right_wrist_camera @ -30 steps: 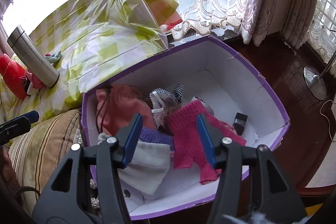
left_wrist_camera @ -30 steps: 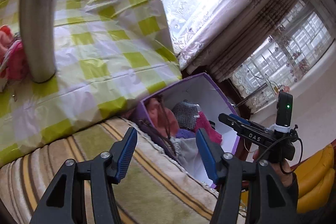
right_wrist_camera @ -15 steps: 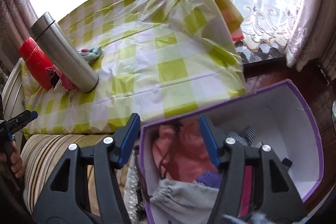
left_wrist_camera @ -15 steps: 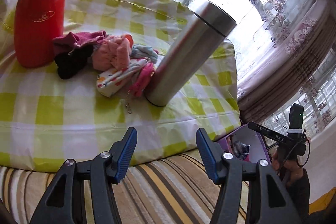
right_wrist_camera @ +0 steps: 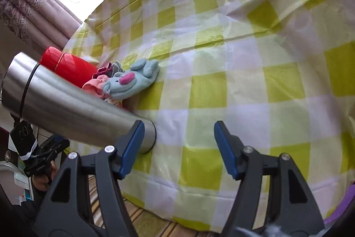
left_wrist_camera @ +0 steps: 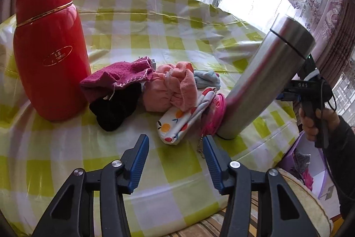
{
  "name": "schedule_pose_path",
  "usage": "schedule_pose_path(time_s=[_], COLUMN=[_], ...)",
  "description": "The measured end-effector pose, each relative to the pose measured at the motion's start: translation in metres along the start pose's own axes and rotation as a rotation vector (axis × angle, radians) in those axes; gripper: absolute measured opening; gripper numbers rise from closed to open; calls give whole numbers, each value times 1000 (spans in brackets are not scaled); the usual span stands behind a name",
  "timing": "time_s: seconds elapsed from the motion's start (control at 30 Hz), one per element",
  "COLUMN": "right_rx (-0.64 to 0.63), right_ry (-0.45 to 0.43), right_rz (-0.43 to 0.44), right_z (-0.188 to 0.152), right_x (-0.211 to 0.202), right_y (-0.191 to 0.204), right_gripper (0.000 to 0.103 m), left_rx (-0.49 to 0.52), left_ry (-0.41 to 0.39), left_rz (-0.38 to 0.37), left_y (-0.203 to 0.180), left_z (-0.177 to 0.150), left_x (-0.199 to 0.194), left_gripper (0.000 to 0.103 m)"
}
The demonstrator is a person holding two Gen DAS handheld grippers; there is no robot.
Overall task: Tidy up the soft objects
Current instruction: 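Grasp the white patterned cloth with the left tool while the right tool grasps the light-blue plush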
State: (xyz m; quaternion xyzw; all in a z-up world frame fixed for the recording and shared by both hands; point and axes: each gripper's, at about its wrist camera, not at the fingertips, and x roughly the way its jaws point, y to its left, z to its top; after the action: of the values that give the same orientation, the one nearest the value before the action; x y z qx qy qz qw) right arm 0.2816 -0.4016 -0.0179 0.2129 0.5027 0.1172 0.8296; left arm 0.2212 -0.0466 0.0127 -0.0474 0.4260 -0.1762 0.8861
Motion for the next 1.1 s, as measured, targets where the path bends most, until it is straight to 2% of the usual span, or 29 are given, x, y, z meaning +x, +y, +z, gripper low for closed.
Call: schedule_pose_path(time_s=[0.17,0.27,0.43,0.67,0.93,0.97,1.0,1.03,1.1], right_rx=[17,65,139,150,126,114,100,91,84], right_ry=[62,88,200,357,406,410,415,416,404], right_rz=[73,155,223,268,292,289,281,276,272], right_z=[34,53,76,89,93,92,91,90,90], right_x=[37,52,86,129,149,151,153,155,155], right_y=[3,-1,0,17,35,38,42,44,45], right_gripper=[69,69,70,69,68,67,60,46,29], left_rx=[79,113,134,149,155,156,157,159,170], left_ry=[43,51,70,72,73,72,69,65,59], left_rz=[16,20,23,14,17,17,16,17,20], left_y=[-7,-13,-16,-17,-15,-15,-15,-16,-19], left_z=[8,12,16,19,19,19,19,19,19], left_x=[33,46,63,73,80,80,80,80,79], left_gripper=[44,43,40,39,33,32,29,29,24])
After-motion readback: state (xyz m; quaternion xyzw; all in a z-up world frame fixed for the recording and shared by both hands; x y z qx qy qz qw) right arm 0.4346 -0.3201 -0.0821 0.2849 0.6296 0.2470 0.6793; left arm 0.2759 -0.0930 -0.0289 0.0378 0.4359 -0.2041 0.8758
